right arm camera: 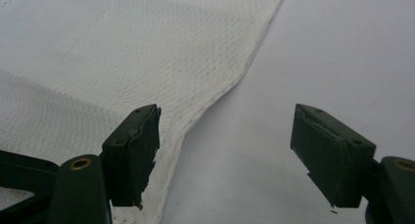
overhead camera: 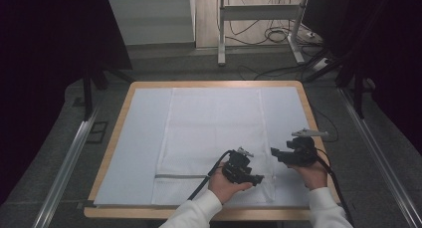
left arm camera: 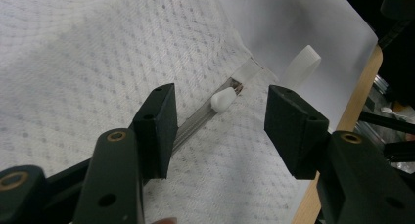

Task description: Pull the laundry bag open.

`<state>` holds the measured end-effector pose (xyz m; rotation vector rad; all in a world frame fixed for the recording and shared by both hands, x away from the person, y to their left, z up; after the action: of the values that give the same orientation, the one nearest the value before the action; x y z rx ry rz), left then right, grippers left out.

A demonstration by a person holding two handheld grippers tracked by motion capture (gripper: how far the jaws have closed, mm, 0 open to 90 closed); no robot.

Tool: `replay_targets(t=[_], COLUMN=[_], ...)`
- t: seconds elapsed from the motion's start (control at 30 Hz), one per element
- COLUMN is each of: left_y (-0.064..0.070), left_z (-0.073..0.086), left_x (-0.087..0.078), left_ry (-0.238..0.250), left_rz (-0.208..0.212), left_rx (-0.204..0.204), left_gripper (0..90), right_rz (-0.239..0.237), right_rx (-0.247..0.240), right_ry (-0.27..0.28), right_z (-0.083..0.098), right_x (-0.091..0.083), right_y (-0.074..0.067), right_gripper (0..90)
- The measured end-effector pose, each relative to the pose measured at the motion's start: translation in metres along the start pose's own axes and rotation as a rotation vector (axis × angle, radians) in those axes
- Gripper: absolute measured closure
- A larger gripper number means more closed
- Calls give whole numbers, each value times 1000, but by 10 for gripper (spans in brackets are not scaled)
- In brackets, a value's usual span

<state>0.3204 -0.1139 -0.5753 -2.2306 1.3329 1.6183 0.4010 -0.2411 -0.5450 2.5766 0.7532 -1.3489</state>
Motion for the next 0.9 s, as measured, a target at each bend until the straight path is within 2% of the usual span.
replay_targets(t=[0.33,0.53,0.9], left_y=[4,9,9], left_z=[-1,-1,-1], left_x=[5,3,10], left_ry=[-10,-2,-20], left_rz=[10,32,36], left_rx=[6,12,5], left_gripper=[505,542,548], right_rz=[3,5,6], right_rx=[2,2,1], right_ry=[-1,0,-2], right_z=[0,0,0], right_x=[0,0,0], right_y=[0,1,0], right_gripper=[259,259,259])
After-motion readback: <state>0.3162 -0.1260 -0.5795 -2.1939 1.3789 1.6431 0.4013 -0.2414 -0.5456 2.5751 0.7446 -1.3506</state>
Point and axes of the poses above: each handheld gripper's, and its own axes: x roughly forward along the jaws, z roughly out of its underside, y roughly to its right, the point moved 9 cm from there along x, roughly forward along the jaws, and after that the axes turned 11 degrees about -y, right-handed, at the moved point
